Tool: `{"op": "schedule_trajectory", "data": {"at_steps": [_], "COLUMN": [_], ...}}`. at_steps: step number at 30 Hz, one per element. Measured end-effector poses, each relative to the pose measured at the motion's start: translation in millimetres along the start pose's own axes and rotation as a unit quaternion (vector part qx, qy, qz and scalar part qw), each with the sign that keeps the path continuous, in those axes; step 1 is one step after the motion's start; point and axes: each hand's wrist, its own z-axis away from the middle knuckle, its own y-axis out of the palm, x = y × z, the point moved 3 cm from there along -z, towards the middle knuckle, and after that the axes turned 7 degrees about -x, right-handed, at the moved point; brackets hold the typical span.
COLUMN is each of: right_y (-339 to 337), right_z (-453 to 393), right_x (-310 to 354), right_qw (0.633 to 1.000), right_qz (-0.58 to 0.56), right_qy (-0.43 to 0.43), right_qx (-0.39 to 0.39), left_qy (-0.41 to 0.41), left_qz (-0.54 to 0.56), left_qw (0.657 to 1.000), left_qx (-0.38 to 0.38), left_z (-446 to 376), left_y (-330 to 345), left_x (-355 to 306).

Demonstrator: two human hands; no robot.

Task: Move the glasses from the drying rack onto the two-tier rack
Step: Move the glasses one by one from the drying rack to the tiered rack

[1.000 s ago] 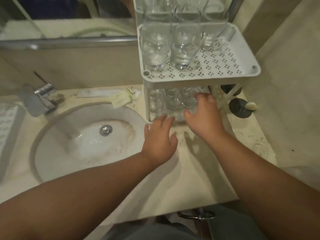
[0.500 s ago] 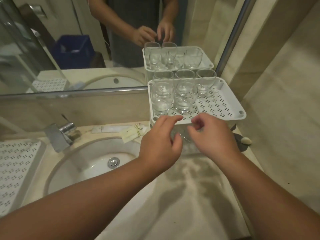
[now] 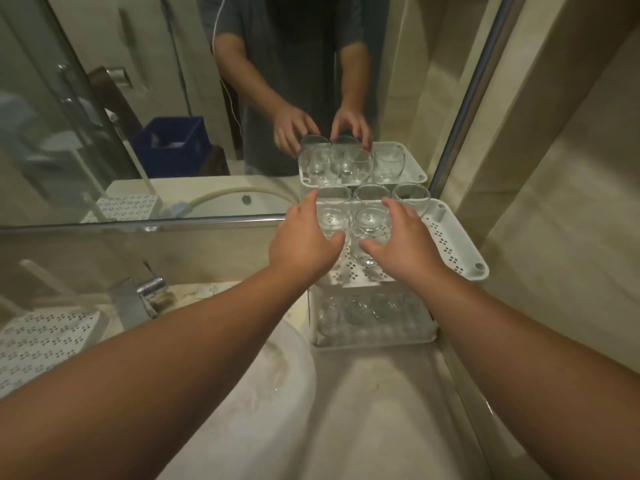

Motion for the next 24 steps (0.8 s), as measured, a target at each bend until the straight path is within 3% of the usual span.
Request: {"op": "schedule_trajectory", "data": {"at_steps": [24], "right_y": [-32], "right_z": [-18], "right_x": [-32], "right_qw": [0.996], "right_qz": [0.031], "right_qy": [-0.002], "right_qx": [0.089], "left_qy": [0.04], "left_qz": [-0.141], "left_qw": [0.986], "left_qx": [0.082], "left_z": [-19], "left_y": [7], "left_x": [-6]}}
